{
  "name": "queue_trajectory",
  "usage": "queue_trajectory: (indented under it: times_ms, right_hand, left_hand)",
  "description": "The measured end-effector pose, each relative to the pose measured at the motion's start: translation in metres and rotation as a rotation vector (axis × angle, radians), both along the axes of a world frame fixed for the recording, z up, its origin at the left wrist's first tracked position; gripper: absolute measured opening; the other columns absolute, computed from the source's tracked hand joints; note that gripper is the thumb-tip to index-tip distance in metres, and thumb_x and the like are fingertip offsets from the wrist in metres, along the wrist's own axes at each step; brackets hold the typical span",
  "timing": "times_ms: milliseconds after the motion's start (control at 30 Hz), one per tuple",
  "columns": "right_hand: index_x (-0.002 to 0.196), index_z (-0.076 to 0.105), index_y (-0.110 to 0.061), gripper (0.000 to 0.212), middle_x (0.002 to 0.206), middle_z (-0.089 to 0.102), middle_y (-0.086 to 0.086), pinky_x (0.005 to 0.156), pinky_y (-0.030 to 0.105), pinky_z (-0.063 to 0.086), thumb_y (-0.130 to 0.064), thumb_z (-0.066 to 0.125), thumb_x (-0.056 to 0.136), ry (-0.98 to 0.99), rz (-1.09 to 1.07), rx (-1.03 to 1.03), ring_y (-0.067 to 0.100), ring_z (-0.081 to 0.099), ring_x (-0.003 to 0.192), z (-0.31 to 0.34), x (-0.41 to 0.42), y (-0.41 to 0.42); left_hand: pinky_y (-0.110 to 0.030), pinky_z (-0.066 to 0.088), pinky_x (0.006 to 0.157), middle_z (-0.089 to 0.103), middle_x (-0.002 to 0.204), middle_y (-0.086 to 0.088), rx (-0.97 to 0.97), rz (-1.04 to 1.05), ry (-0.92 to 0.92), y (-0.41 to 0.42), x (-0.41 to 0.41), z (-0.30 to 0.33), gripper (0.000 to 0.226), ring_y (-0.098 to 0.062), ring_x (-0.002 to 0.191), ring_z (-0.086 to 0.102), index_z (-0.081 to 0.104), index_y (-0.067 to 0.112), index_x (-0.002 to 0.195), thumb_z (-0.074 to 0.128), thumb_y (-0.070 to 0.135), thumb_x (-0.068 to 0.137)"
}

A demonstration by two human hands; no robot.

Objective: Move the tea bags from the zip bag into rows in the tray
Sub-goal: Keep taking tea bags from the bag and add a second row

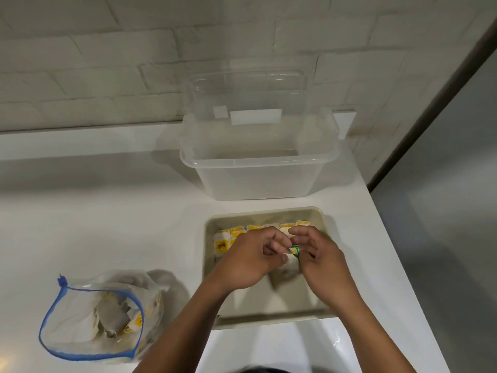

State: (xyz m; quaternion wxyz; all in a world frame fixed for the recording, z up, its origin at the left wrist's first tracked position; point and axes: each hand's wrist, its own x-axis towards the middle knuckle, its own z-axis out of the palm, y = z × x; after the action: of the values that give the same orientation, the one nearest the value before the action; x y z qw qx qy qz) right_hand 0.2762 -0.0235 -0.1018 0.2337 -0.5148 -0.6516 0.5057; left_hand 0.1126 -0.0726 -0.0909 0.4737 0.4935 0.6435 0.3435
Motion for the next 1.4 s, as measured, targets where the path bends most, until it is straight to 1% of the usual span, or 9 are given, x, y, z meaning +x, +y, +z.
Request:
queue_trajectory:
  times_ms: [200, 333, 467, 667, 833, 967, 1200, 1300, 1400]
  right_hand:
    - [0.115, 0.058, -0.039, 0.053, 0.103, 0.073, -0.014, 0.074, 0.012, 0.048, 0.006, 0.043, 0.092, -0.005, -0.038, 0.017, -0.003, 0.066, 0.093, 0.002, 0.002, -0.001]
    - [0.122, 0.052, -0.038, 0.054, 0.104, 0.071, -0.016, 0.070, 0.006, 0.045, 0.006, 0.043, 0.092, -0.007, -0.066, -0.012, -0.007, 0.063, 0.095, 0.004, 0.003, -0.001]
    - [0.125, 0.048, -0.041, 0.055, 0.106, 0.069, -0.019, 0.067, 0.008, 0.045, 0.003, 0.043, 0.092, -0.033, -0.083, -0.019, -0.007, 0.062, 0.094, 0.002, 0.004, 0.000]
    - [0.128, 0.048, -0.040, 0.055, 0.108, 0.068, -0.016, 0.083, 0.019, 0.048, 0.002, 0.044, 0.092, -0.020, -0.105, -0.028, -0.001, 0.062, 0.103, -0.001, 0.003, -0.002]
    - [0.129, 0.048, -0.039, 0.054, 0.108, 0.069, -0.017, 0.086, 0.023, 0.050, 0.001, 0.047, 0.093, -0.007, -0.111, -0.030, 0.000, 0.064, 0.104, -0.003, 0.002, -0.001]
    - [0.126, 0.051, -0.039, 0.049, 0.108, 0.068, -0.017, 0.082, 0.019, 0.048, -0.002, 0.049, 0.094, -0.002, -0.087, -0.013, 0.000, 0.064, 0.100, -0.003, 0.002, -0.001]
    - [0.097, 0.065, -0.029, 0.030, 0.096, 0.063, -0.022, 0.080, 0.013, 0.048, -0.003, 0.065, 0.082, -0.115, 0.001, 0.255, 0.002, 0.062, 0.092, -0.005, -0.003, -0.006]
    - [0.090, 0.063, -0.030, 0.023, 0.094, 0.056, -0.021, 0.077, 0.010, 0.040, -0.012, 0.072, 0.079, -0.207, 0.010, 0.377, 0.006, 0.058, 0.092, -0.008, -0.006, -0.008]
    - [0.095, 0.065, -0.029, 0.021, 0.098, 0.056, -0.015, 0.081, 0.015, 0.039, -0.019, 0.075, 0.080, -0.266, -0.005, 0.469, 0.012, 0.055, 0.098, -0.008, -0.006, -0.009]
  left_hand:
    - [-0.008, 0.043, 0.065, 0.068, 0.087, 0.004, 0.073, 0.065, 0.141, 0.013, 0.012, -0.004, 0.018, 0.003, 0.060, 0.058, 0.072, 0.018, 0.097, 0.075, 0.007, 0.084]
    - [-0.004, 0.042, 0.068, 0.059, 0.101, 0.002, 0.124, 0.014, 0.236, 0.018, 0.015, -0.007, 0.032, -0.002, 0.066, 0.064, 0.072, 0.025, 0.111, 0.076, 0.008, 0.084]
    - [-0.008, 0.046, 0.072, 0.064, 0.098, 0.004, 0.143, -0.030, 0.352, 0.021, 0.017, -0.010, 0.031, -0.007, 0.071, 0.065, 0.072, 0.024, 0.114, 0.075, 0.013, 0.085]
    - [-0.020, 0.044, 0.075, 0.059, 0.085, 0.011, 0.155, -0.097, 0.508, 0.020, 0.013, -0.015, 0.017, -0.003, 0.074, 0.054, 0.075, 0.026, 0.105, 0.072, 0.025, 0.089]
    - [-0.022, 0.044, 0.076, 0.060, 0.085, 0.008, 0.139, -0.129, 0.505, 0.019, 0.009, -0.016, 0.020, -0.009, 0.076, 0.056, 0.074, 0.025, 0.110, 0.071, 0.026, 0.090]
    - [-0.017, 0.042, 0.071, 0.065, 0.085, 0.008, 0.107, -0.086, 0.471, 0.018, 0.006, -0.017, 0.008, -0.006, 0.073, 0.059, 0.073, 0.022, 0.092, 0.074, 0.023, 0.085]
    - [-0.007, 0.038, 0.058, 0.066, 0.067, 0.011, -0.003, 0.187, 0.275, 0.017, 0.008, -0.016, 0.008, 0.003, 0.059, 0.057, 0.067, 0.024, 0.080, 0.073, 0.023, 0.084]
    - [-0.011, 0.037, 0.054, 0.068, 0.068, 0.008, -0.039, 0.280, 0.210, 0.016, 0.011, -0.018, 0.008, 0.003, 0.057, 0.056, 0.067, 0.024, 0.083, 0.074, 0.026, 0.083]
    - [-0.021, 0.047, 0.064, 0.073, 0.079, 0.002, -0.053, 0.342, 0.139, 0.015, 0.014, -0.020, 0.014, -0.006, 0.072, 0.067, 0.066, 0.032, 0.093, 0.074, 0.027, 0.082]
